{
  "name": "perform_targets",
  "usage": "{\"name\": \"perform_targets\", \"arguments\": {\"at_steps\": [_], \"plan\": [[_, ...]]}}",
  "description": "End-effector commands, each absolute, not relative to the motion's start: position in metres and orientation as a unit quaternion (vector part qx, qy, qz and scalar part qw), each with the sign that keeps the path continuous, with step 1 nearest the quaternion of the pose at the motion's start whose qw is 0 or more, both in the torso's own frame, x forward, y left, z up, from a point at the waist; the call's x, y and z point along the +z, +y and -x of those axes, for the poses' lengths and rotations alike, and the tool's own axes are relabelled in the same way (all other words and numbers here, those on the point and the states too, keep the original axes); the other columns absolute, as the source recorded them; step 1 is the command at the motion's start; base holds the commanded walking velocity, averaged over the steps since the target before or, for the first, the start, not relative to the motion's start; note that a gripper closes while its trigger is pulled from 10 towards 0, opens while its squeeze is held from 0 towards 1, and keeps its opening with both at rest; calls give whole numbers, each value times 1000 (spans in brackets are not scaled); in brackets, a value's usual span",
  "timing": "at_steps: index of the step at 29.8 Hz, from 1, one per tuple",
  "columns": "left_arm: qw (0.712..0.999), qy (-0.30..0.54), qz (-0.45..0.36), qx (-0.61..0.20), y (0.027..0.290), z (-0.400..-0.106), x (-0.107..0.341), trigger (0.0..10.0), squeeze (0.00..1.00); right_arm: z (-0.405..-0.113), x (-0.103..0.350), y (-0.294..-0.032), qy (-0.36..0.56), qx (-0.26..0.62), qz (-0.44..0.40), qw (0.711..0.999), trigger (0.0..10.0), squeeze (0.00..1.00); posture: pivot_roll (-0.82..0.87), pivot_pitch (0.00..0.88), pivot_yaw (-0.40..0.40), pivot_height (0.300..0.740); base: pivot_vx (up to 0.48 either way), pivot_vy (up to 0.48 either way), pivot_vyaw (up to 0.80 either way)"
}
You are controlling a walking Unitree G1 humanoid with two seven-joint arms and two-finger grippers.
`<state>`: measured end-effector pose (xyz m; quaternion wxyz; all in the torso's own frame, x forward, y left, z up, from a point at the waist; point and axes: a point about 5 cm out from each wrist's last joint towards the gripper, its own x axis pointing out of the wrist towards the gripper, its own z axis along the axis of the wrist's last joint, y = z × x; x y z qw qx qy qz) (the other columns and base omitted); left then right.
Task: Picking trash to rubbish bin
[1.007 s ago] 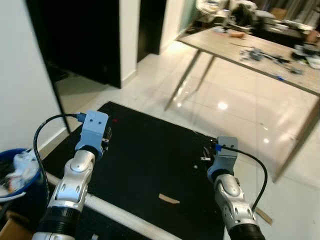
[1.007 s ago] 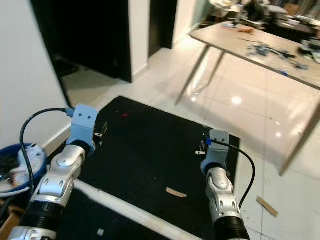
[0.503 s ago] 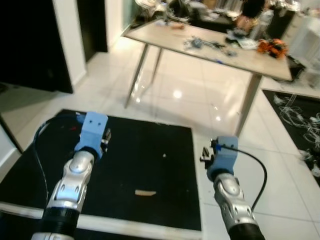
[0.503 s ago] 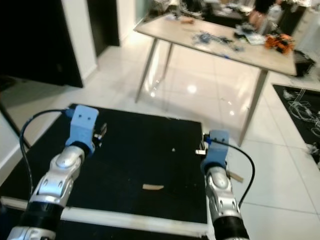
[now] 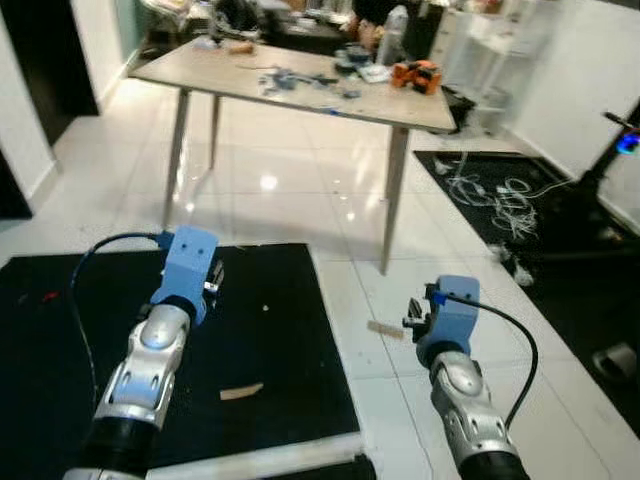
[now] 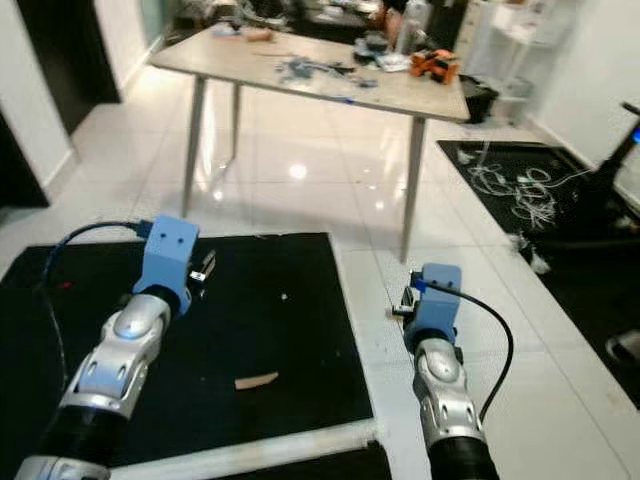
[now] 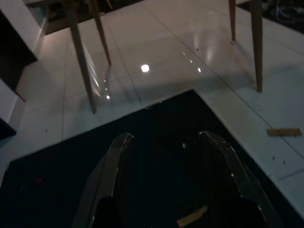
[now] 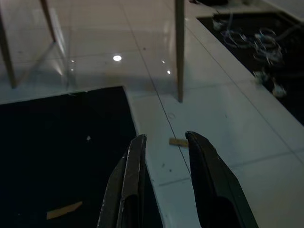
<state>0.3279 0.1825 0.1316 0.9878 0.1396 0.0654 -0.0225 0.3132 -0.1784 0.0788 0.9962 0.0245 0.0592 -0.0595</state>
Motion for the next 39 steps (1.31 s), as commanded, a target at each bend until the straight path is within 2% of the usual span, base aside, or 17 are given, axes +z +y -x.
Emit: {"name": "perform_targets", "arguments": {"at_steps": [1,3,10,39], "plan": [[988,62,-138,-32,178,-328,132,10000,0,-311,78,-186,60,-75,-22,995,10000,0,-27,63,-51,740,0,0,0],[991,54,-115,-33,178,-327,135,10000,0,-312,79,-185,59,-75,-18,995,10000,0,-38,69,-44,740,0,0,0],[992,48,-109,-50,173,-327,138,10000,0,-311,79,-184,58,-74,-20,995,10000,0,-34,69,-45,740,108,0,0],[990,42,-111,-74,168,-327,141,10000,0,-311,78,-183,59,-72,-10,996,10000,0,-37,74,-39,740,348,0,0]]}}
